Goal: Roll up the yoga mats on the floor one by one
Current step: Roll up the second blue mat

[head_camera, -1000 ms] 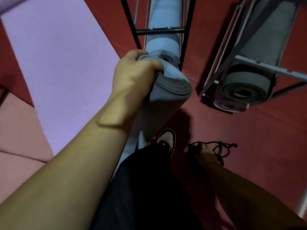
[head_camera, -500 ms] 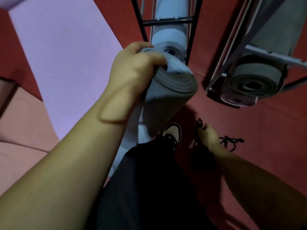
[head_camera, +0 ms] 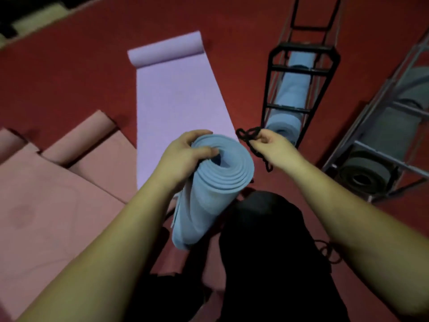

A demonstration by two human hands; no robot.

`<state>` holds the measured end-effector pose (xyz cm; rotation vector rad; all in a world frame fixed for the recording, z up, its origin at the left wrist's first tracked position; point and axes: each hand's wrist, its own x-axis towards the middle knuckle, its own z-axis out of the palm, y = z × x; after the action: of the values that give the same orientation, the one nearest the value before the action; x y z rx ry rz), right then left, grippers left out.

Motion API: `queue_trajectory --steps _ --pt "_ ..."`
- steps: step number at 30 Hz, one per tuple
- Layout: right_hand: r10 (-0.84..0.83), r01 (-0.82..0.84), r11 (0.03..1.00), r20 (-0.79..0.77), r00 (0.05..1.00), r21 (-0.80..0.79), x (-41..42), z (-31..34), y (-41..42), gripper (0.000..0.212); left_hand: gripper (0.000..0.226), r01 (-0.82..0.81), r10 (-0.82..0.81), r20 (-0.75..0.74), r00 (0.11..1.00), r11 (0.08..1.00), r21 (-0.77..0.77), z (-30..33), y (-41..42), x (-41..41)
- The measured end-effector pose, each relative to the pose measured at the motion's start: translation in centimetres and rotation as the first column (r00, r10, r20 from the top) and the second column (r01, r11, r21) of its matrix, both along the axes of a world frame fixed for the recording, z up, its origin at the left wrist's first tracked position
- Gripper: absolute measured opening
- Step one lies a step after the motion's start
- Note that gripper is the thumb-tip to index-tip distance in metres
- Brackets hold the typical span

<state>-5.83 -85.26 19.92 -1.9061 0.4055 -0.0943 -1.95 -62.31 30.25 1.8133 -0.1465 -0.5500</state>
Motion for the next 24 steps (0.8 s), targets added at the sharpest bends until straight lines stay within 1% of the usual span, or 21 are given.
queue_trajectory --steps 2,4,6,7,8,9,10,11,13,15,16,19,20,22,24 --pt "0.093 -0.093 0.995 0.011 0.996 -0.031 1.1 3.9 2.7 0.015 0.048 -0.026 0.026 0.022 0.999 0.999 0.042 0.7 3.2 -0.6" --pt "0.165 -0.165 0.976 -0.013 0.986 -0.139 2.1 7.2 6.2 0.022 0.049 -0.032 0.023 0.078 0.997 0.992 0.123 1.6 6.6 -1.7" --pt "0.220 -0.223 0.920 -0.046 0.974 -0.321 2.8 10.0 9.8 0.017 0.053 -0.018 -0.030 0.180 0.983 0.966 0.259 2.2 9.3 -3.0" --pt "0.251 -0.253 0.874 -0.059 0.966 -0.415 2.9 10.9 11.5 0.015 0.055 -0.020 -0.062 0.237 0.970 0.944 0.330 2.2 10.2 -3.6" --pt "0.277 -0.270 0.823 -0.062 0.959 -0.500 3.2 11.9 13.2 0.014 0.057 -0.032 -0.078 0.279 0.957 0.929 0.368 2.3 11.0 -4.4" --pt "0.290 -0.274 0.780 -0.062 0.955 -0.563 3.2 12.1 14.1 0.014 0.057 -0.026 -0.093 0.290 0.952 0.923 0.384 1.9 11.1 -4.8" --pt "0.327 -0.287 0.717 -0.057 0.943 -0.635 3.5 13.0 16.2 0.015 0.055 -0.054 -0.063 0.303 0.951 0.930 0.363 2.1 12.5 -5.6" --pt "0.333 -0.287 0.676 -0.066 0.941 -0.679 3.5 13.1 17.0 0.016 0.051 -0.060 -0.052 0.304 0.951 0.935 0.349 1.7 12.7 -5.9" --pt "0.367 -0.320 0.621 -0.095 0.925 -0.716 3.7 13.9 19.2 0.018 0.047 -0.096 -0.010 0.324 0.946 0.947 0.307 1.5 14.1 -6.5" --pt "0.425 -0.406 0.609 -0.152 0.892 -0.681 3.8 14.4 21.0 0.020 0.047 -0.115 0.018 0.336 0.942 0.956 0.270 1.3 15.1 -6.8" --pt "0.465 -0.463 0.624 -0.177 0.868 -0.629 3.7 14.7 21.8 0.018 0.048 -0.116 0.029 0.327 0.945 0.961 0.251 1.5 15.5 -6.9" --pt "0.539 -0.568 0.725 -0.192 0.820 -0.390 3.0 15.2 23.3 0.008 0.044 -0.110 0.051 0.294 0.954 0.976 0.190 1.4 16.4 -6.9" --pt "0.543 -0.572 0.757 -0.182 0.820 -0.317 2.9 15.2 23.5 0.009 0.041 -0.115 0.068 0.272 0.960 0.980 0.162 1.6 16.5 -6.9" --pt "0.535 -0.558 0.808 -0.160 0.830 -0.191 2.7 15.3 23.5 0.016 0.039 -0.143 0.119 0.229 0.966 0.985 0.092 1.5 16.7 -7.0" --pt "0.518 -0.534 0.837 -0.140 0.844 -0.119 2.6 15.3 23.4 0.019 0.043 -0.170 0.156 0.221 0.963 0.984 0.044 1.2 16.8 -7.0"
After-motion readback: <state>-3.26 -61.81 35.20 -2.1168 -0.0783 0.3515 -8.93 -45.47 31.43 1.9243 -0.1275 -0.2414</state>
